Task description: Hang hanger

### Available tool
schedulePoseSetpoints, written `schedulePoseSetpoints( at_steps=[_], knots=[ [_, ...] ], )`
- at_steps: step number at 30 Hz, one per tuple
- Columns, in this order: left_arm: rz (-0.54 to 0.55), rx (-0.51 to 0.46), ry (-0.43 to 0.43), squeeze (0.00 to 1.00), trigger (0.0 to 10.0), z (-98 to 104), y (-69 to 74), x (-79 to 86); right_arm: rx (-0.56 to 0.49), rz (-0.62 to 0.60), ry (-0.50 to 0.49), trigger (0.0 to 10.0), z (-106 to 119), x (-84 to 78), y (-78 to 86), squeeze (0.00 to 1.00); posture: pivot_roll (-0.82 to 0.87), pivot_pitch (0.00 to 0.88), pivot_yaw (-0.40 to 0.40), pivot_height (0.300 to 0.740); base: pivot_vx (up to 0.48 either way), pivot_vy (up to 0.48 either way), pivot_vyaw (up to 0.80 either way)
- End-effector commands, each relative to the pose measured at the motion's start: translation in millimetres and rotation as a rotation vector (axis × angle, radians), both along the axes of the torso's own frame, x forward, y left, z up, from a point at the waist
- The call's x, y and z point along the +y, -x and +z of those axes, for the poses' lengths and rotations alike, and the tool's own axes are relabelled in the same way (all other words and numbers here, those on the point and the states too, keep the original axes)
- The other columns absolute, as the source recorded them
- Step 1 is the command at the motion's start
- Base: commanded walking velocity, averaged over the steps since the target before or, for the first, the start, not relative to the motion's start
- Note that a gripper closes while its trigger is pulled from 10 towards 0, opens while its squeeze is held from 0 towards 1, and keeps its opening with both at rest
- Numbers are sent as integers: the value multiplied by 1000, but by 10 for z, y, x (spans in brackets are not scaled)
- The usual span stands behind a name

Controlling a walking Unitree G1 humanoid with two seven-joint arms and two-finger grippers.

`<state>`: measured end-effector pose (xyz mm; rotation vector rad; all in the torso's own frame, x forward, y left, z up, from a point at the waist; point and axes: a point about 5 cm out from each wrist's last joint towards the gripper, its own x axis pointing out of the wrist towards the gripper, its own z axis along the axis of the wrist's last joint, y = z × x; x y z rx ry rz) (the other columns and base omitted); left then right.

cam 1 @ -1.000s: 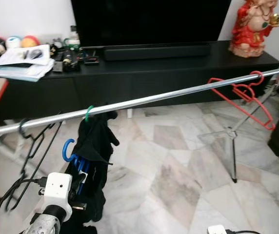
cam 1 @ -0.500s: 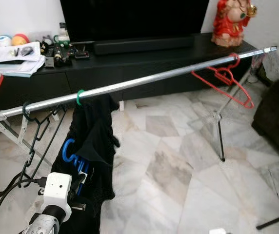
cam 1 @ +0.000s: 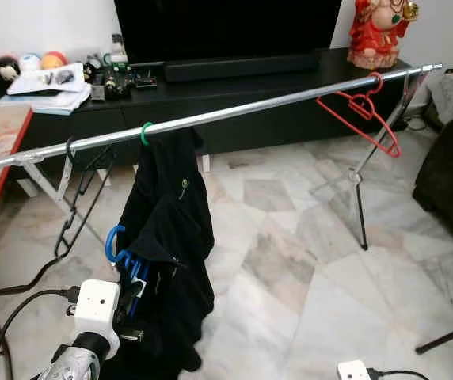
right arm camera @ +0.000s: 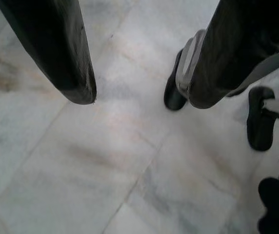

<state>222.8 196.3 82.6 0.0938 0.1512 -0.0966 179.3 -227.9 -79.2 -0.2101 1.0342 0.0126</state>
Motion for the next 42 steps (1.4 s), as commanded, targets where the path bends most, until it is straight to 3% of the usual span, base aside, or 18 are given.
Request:
schedulePoseSetpoints(
  at_steps=[1, 13, 23, 31, 37, 42],
  knots=[
    [-8, -40, 1, 0, 10000, 76, -21, 5, 3, -15, 11, 10000, -9, -27, 33, 0, 4, 87, 25, 740, -289, 0, 0],
    [-45, -46, 16, 0, 10000, 94, -106, -71, -45, -36, 23, 10000, 24, -36, -26, 0, -2, 59, 31, 740, -292, 0, 0],
    [-50, -43, 22, 0, 10000, 106, -84, -72, -111, -34, 33, 10000, 42, -31, -36, 0, 15, 46, 34, 740, -293, 0, 0],
    [-56, -30, 31, 0, 10000, 95, -30, -125, -175, 51, 46, 10000, 74, -37, -42, 0, 28, 36, 15, 740, -246, 0, 0],
    [-66, -11, 17, 0, 10000, 94, -93, -141, -244, 89, 58, 10000, 109, -27, -58, 0, 11, 54, 22, 740, 0, 0, 0],
    [-175, 25, 4, 0, 10000, 127, -220, -289, -364, 95, 36, 10000, 174, 22, -98, 0, -22, 63, 51, 740, 0, 0, 0]
  ],
)
